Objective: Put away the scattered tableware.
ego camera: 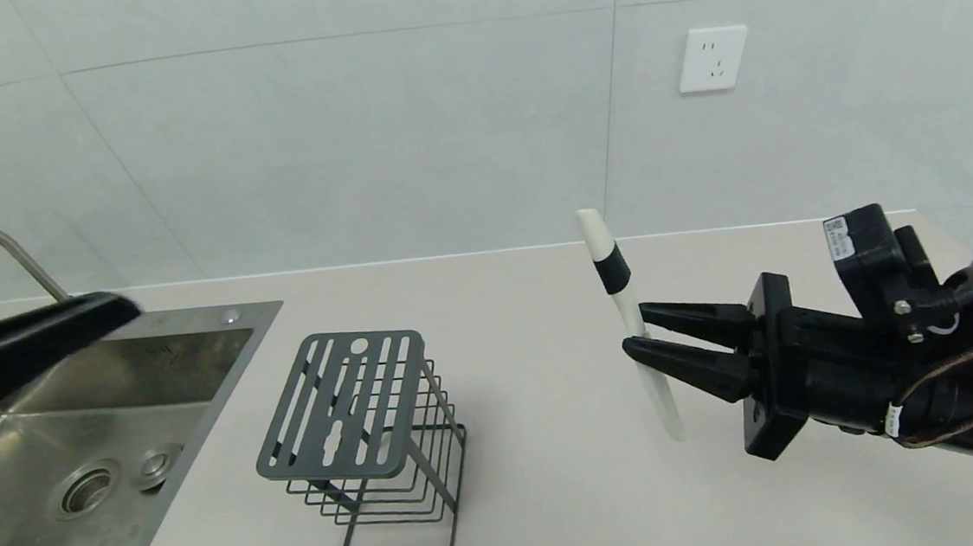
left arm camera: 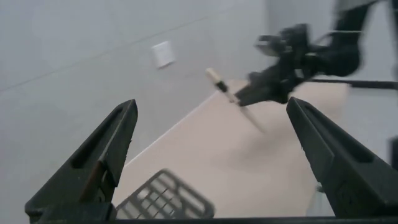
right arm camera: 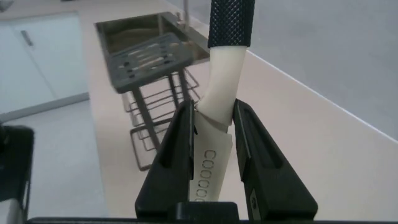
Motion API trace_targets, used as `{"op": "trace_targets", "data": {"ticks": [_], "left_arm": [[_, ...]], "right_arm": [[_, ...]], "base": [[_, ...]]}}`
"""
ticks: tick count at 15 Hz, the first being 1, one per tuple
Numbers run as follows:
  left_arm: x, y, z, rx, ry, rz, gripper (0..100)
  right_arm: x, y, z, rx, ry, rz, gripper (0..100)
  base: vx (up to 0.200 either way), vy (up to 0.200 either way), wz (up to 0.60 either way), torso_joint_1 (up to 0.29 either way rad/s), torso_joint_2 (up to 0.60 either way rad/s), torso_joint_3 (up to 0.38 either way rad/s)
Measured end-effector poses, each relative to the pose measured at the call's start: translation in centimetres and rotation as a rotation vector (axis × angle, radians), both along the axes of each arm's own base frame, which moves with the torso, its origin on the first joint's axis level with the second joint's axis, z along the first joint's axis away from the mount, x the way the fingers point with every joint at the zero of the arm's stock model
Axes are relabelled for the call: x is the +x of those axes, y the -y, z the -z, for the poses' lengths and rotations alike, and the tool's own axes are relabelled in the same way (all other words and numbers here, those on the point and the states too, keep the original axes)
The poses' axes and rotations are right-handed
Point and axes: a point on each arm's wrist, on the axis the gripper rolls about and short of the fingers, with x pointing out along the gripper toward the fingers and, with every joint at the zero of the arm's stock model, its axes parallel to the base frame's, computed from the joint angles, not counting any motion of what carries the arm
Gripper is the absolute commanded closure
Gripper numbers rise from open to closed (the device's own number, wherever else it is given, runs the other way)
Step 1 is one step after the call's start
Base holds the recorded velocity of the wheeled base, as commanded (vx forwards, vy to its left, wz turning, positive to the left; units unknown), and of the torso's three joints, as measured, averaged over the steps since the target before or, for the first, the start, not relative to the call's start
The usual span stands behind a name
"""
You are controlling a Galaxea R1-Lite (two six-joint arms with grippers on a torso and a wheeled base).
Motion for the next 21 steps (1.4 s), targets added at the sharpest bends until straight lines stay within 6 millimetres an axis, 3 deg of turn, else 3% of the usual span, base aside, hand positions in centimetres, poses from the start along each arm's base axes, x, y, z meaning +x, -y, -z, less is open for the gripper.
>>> {"op": "trace_targets", "data": {"ticks": [4, 11, 17, 21], "left_arm": [[5.2, 3.9, 1.0, 0.055, 0.01, 0.218, 0], [10.5, 11.9, 2.1, 0.009, -0.102, 0.417, 0], [11.9, 17.8, 2.0, -0.11, -0.157, 0.503, 0], [12.3, 20.0, 1.8, -0.158, -0.161, 0.49, 0]], "right_arm": [[-0.7, 0.2, -1.1, 0.052, 0.096, -0.052, 100], [-3.5, 0.9, -1.3, 0.064, 0.131, -0.106, 100], [-5.2, 2.2, -0.6, 0.034, 0.143, -0.132, 100], [-5.4, 2.3, -0.9, 0.043, 0.16, -0.133, 100]], "base": [[0.0, 0.0, 0.0, 0.0, 0.0, 0.0], [0.0, 0.0, 0.0, 0.0, 0.0, 0.0], [0.0, 0.0, 0.0, 0.0, 0.0, 0.0], [0.0, 0.0, 0.0, 0.0, 0.0, 0.0]]}}
